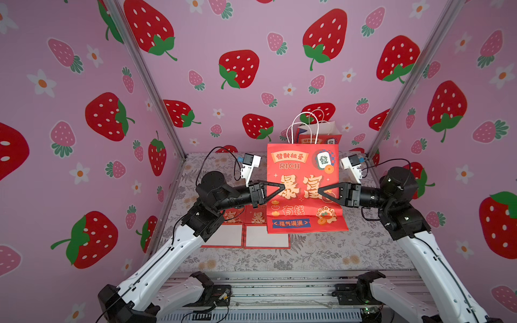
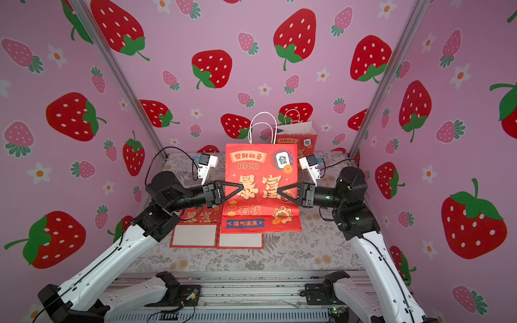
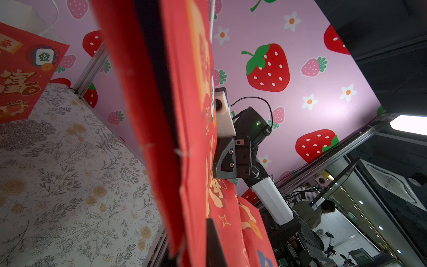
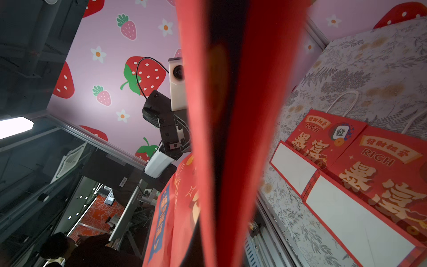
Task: Put away the paper bag
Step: Press the paper bag.
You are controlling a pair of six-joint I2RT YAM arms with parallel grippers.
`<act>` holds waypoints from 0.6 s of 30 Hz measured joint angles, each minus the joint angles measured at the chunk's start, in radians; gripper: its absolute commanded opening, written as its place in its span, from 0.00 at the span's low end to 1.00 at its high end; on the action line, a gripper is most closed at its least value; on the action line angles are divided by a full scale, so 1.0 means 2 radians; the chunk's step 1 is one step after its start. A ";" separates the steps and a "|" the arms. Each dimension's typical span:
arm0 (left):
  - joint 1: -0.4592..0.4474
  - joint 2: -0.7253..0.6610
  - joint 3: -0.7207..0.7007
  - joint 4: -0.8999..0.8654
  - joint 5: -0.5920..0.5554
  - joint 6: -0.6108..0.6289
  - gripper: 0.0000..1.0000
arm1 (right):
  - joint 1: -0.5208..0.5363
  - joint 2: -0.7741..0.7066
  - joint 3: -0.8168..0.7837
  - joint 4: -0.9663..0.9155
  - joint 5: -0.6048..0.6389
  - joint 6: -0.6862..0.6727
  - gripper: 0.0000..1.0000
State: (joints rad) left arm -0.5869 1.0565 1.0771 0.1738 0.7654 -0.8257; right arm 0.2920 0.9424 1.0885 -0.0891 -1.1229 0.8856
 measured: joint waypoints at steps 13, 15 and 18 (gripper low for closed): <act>0.000 -0.014 -0.021 -0.011 0.011 0.006 0.63 | 0.000 0.014 0.003 0.002 -0.006 -0.001 0.00; 0.000 -0.018 -0.027 -0.011 0.012 0.007 0.63 | -0.001 0.019 0.003 0.008 -0.006 0.004 0.00; 0.000 -0.017 -0.029 -0.012 0.014 0.007 0.57 | -0.002 0.023 0.003 0.025 -0.006 0.018 0.00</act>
State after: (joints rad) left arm -0.5873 1.0218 1.0195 0.1493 0.7944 -0.8120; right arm 0.2878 0.9874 1.0954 -0.0383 -1.1347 0.9211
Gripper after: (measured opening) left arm 0.610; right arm 0.049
